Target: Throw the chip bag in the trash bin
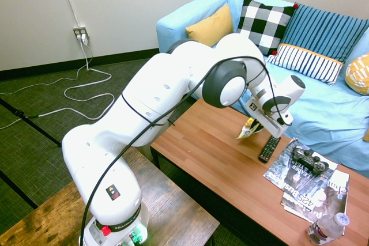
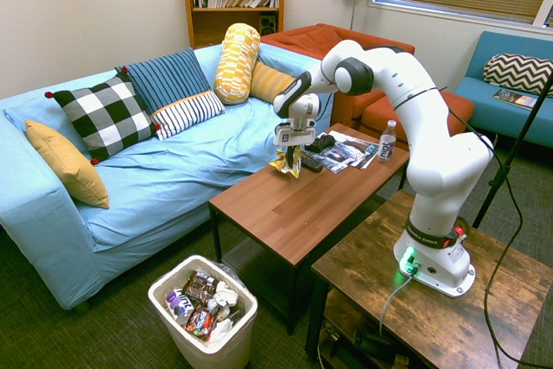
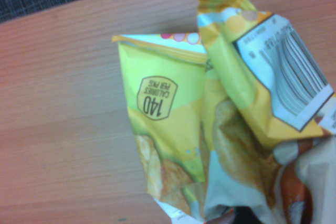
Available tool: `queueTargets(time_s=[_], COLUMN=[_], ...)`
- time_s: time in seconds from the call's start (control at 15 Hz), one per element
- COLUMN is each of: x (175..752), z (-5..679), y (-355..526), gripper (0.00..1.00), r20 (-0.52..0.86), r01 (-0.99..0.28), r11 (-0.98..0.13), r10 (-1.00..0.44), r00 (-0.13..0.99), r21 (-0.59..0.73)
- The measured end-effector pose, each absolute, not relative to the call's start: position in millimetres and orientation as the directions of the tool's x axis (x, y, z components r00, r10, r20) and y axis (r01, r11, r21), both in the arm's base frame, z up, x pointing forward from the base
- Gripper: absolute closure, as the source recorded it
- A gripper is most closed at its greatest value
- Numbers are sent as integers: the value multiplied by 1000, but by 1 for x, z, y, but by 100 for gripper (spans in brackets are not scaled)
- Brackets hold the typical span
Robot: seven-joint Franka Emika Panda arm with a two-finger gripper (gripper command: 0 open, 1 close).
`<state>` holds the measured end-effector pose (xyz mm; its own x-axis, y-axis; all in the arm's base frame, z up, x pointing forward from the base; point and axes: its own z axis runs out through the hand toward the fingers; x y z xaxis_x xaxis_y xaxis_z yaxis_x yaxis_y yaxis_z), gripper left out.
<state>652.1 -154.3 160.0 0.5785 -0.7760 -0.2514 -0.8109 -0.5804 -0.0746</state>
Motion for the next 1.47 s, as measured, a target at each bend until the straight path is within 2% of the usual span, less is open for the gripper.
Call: queueTargets(time_s=[0.27,0.47,0.6,1.07,1.4,1.47], x=[636,624,619,576,538,531], z=[251,299,306,262,181,165], y=[-94,7,81,342,434,443], gripper=[100,100,100,100,100,0], r20=[-190,-123,-87,2,-14,-15], r01=[-793,-775,-761,-681,-613,-611], r11=[-599,-628,-648,-729,-768,-767], r10=[-771,-766,-756,-683,-626,-625], r00=[608,631,648,731,780,780], r21=[-109,-72,-37,73,184,199])
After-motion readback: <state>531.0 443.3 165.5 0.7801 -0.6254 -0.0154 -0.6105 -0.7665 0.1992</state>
